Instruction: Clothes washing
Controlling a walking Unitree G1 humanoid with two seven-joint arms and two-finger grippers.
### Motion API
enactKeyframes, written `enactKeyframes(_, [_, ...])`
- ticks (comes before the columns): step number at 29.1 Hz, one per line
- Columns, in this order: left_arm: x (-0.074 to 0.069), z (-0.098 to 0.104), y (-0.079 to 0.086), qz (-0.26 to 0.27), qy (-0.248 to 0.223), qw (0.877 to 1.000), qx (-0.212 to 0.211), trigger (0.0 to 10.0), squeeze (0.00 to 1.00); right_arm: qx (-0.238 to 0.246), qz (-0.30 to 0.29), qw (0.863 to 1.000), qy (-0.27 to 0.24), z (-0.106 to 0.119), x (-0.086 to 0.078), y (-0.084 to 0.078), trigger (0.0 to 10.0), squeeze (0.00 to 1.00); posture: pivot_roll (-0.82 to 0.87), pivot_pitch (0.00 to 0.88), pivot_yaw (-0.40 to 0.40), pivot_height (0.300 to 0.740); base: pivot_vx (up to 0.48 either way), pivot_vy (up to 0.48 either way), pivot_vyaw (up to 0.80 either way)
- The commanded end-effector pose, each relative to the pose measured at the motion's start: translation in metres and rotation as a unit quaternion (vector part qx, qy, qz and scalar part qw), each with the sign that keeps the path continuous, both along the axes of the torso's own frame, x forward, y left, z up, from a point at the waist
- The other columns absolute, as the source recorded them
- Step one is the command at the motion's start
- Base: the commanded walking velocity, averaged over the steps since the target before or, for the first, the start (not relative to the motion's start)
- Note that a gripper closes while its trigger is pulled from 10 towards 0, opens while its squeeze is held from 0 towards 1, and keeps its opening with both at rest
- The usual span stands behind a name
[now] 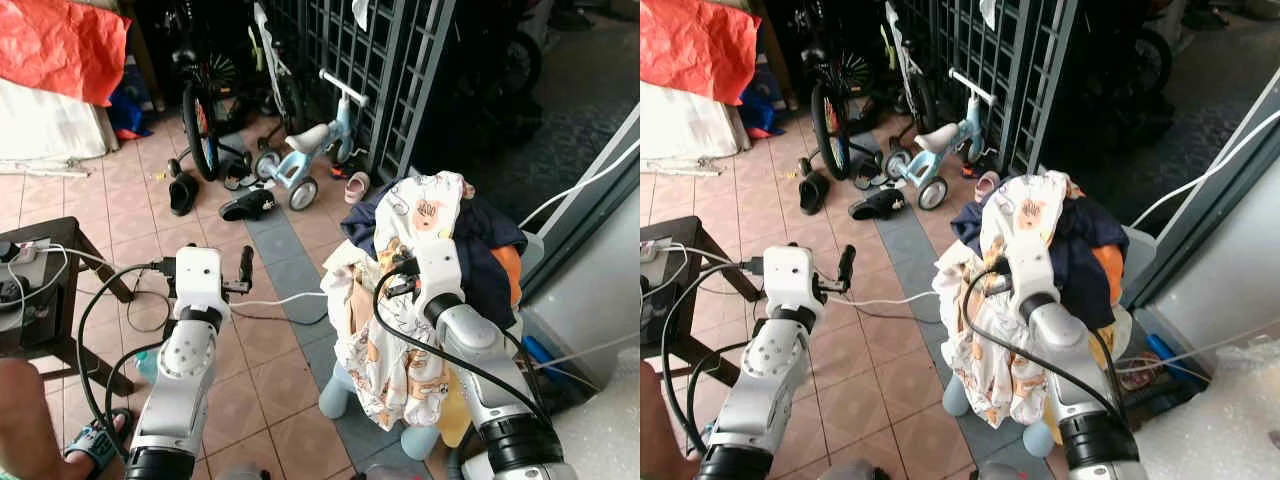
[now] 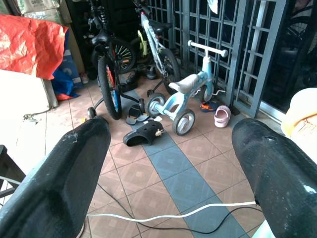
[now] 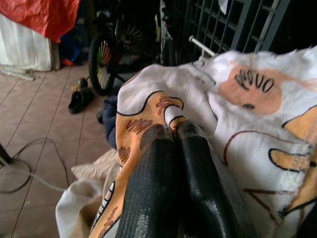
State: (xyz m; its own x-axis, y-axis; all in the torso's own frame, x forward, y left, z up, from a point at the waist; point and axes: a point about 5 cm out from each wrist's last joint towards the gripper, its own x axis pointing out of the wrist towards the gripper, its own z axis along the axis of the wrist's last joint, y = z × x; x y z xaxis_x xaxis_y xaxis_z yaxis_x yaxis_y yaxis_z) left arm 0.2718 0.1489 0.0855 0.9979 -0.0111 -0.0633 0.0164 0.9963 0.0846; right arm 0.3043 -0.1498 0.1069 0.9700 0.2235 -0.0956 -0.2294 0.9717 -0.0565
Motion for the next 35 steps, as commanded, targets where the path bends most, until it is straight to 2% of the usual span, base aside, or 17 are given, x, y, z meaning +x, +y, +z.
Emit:
enactKeyframes(1, [0.001, 0.004, 0.000, 0.000, -0.006, 1.000, 0.003, 10.0, 0.00, 0.028, -0.032, 0.997, -0.072, 0.034, 0.011, -0.008, 0.0, 0.00, -0.03, 0.000, 0.002, 0.740, 0.000, 0.000, 0.00])
enactKeyframes(6, [0.001, 0.004, -0.001, -0.002, -0.006, 1.000, 0.004, 10.0, 0.00, 0.068, -0.076, 0.984, -0.146, 0.081, 0.030, -0.021, 0.0, 0.00, -0.03, 0.000, 0.002, 0.740, 0.000, 0.000, 0.00])
enactKeyframes(11, [0.003, 0.004, -0.002, -0.004, -0.007, 1.000, 0.005, 10.0, 0.00, 0.060, -0.066, 0.982, -0.166, 0.095, 0.038, -0.021, 0.0, 0.00, -0.03, 0.000, -0.004, 0.740, 0.000, 0.000, 0.00])
enactKeyframes(15, [0.003, 0.005, -0.001, 0.002, -0.010, 1.000, 0.004, 10.0, 0.00, 0.058, -0.072, 0.982, -0.165, 0.094, 0.039, -0.024, 0.0, 0.00, -0.02, 0.000, -0.008, 0.740, 0.000, 0.000, 0.00])
enactKeyframes(18, [0.003, 0.004, -0.001, 0.005, -0.008, 1.000, 0.002, 10.0, 0.00, 0.037, -0.086, 0.984, -0.149, 0.086, 0.038, -0.027, 0.0, 0.00, -0.03, 0.000, -0.007, 0.740, 0.000, 0.000, 0.00])
enactKeyframes(22, [0.004, 0.004, -0.002, 0.001, -0.006, 1.000, 0.001, 10.0, 0.00, -0.045, -0.096, 0.993, -0.058, 0.048, 0.033, -0.027, 0.0, 0.00, -0.03, 0.000, -0.006, 0.740, 0.000, 0.000, 0.00])
enactKeyframes(23, [0.004, 0.003, -0.003, 0.001, -0.006, 1.000, 0.001, 10.0, 0.00, -0.074, -0.100, 0.992, -0.022, 0.033, 0.030, -0.029, 1.9, 0.00, -0.04, 0.000, -0.006, 0.740, 0.000, 0.000, 0.00])
enactKeyframes(24, [0.004, 0.003, -0.003, 0.000, -0.006, 1.000, 0.001, 10.0, 0.00, -0.084, -0.102, 0.991, -0.006, 0.027, 0.028, -0.030, 1.9, 0.00, -0.04, 0.000, -0.006, 0.740, 0.000, 0.000, 0.00])
enactKeyframes(25, [0.004, 0.003, -0.003, 0.000, -0.006, 1.000, 0.001, 10.0, 0.00, -0.094, -0.103, 0.990, 0.012, 0.020, 0.026, -0.031, 3.9, 0.00, -0.03, 0.000, -0.006, 0.740, 0.000, 0.000, 0.00])
enactKeyframes(26, [0.004, 0.003, -0.003, -0.001, -0.006, 1.000, 0.001, 10.0, 0.00, -0.107, -0.103, 0.988, 0.030, 0.013, 0.024, -0.032, 8.5, 0.00, -0.04, 0.000, -0.005, 0.740, 0.000, 0.000, 0.00])
enactKeyframes(27, [0.004, 0.003, -0.003, -0.002, -0.005, 1.000, 0.001, 10.0, 0.00, -0.119, -0.094, 0.987, 0.051, 0.004, 0.019, -0.032, 9.7, 0.00, -0.04, 0.000, -0.004, 0.740, 0.000, 0.000, 0.00])
enactKeyframes(29, [0.004, 0.003, -0.003, -0.002, -0.004, 1.000, 0.001, 10.0, 0.00, -0.116, -0.073, 0.988, 0.065, -0.002, 0.015, -0.029, 10.0, 0.00, -0.04, 0.000, -0.004, 0.740, 0.000, 0.000, 0.00])
enactKeyframes(30, [0.004, 0.003, -0.003, -0.002, -0.004, 1.000, 0.001, 10.0, 0.00, -0.105, -0.073, 0.990, 0.066, -0.002, 0.014, -0.029, 10.0, 1.00, -0.04, 0.000, -0.003, 0.740, 0.000, 0.000, 0.00])
enactKeyframes(32, [0.005, 0.003, -0.003, -0.003, -0.003, 1.000, 0.001, 10.0, 0.00, -0.097, -0.075, 0.990, 0.065, -0.002, 0.013, -0.029, 10.0, 1.00, -0.04, 0.000, -0.003, 0.740, 0.000, 0.000, 0.00])
enactKeyframes(35, [0.004, 0.003, -0.003, -0.003, -0.002, 1.000, 0.001, 10.0, 0.00, -0.093, -0.081, 0.992, 0.036, 0.008, 0.012, -0.032, 10.0, 1.00, -0.04, 0.000, -0.003, 0.740, 0.000, 0.000, 0.00])
